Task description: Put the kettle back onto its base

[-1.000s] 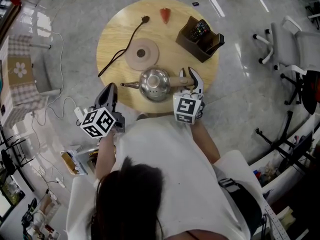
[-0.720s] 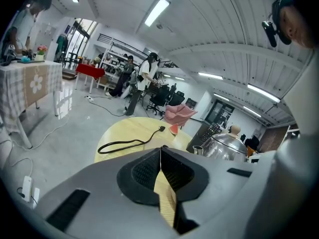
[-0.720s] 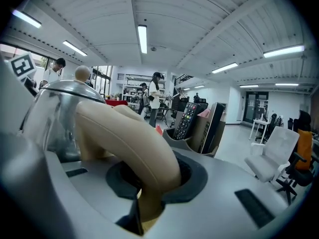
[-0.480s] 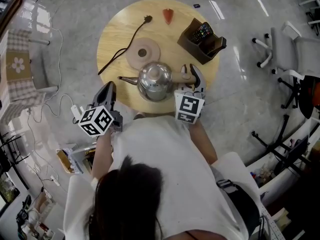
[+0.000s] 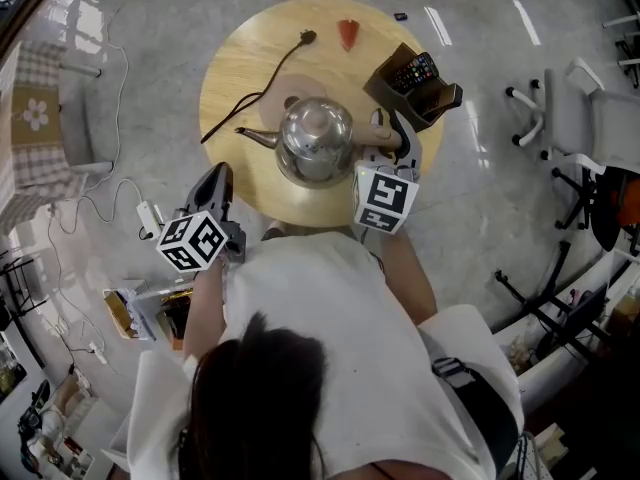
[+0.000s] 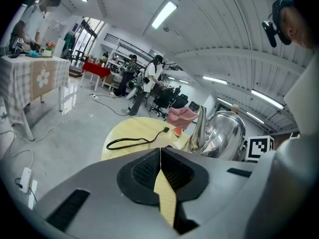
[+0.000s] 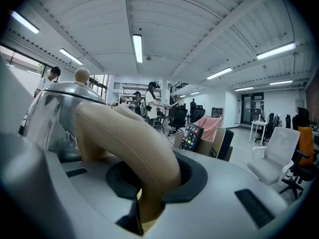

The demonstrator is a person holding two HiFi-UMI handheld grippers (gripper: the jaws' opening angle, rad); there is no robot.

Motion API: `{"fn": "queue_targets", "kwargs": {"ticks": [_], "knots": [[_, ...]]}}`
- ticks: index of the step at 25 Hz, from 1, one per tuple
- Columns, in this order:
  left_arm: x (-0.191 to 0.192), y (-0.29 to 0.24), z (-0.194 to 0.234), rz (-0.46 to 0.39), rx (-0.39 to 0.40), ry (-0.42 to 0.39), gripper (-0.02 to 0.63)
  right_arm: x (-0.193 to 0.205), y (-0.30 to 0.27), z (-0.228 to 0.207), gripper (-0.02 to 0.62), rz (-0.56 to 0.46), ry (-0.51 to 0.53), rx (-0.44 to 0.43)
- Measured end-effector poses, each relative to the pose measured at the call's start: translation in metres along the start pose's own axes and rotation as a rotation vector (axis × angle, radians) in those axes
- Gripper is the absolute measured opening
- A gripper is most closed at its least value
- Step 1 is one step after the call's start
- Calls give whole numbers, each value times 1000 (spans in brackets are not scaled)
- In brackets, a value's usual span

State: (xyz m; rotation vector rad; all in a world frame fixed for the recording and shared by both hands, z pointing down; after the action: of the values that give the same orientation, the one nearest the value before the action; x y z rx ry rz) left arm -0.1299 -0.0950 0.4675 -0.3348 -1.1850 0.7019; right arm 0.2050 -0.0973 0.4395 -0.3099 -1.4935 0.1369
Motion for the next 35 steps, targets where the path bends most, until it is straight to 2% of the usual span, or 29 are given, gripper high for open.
{"fn": "queue_targets", "kwargs": {"ticks": [8,25,35], "knots": [[4,8,12,-6,-39,38,28,-16,-24,2,87,-27,12,-14],[6,16,31,-22,-87,65,28,-37,-75,11,87,-55,78,-65],[9,17,43,1,-109,67,28,-36,-100,11,87,-52,66,-50]]}}
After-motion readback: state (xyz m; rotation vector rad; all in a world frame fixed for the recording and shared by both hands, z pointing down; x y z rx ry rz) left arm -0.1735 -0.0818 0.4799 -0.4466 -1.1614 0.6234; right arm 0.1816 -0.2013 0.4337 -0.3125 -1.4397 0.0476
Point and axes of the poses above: the fingertips, and each gripper's own axes: y backward along the fingers, z to its left, x out of its underside, the point moved 8 cm from there along y, backward along the fingers, and after that the axes turned 13 degrees about -x, right-handed, at the moved point
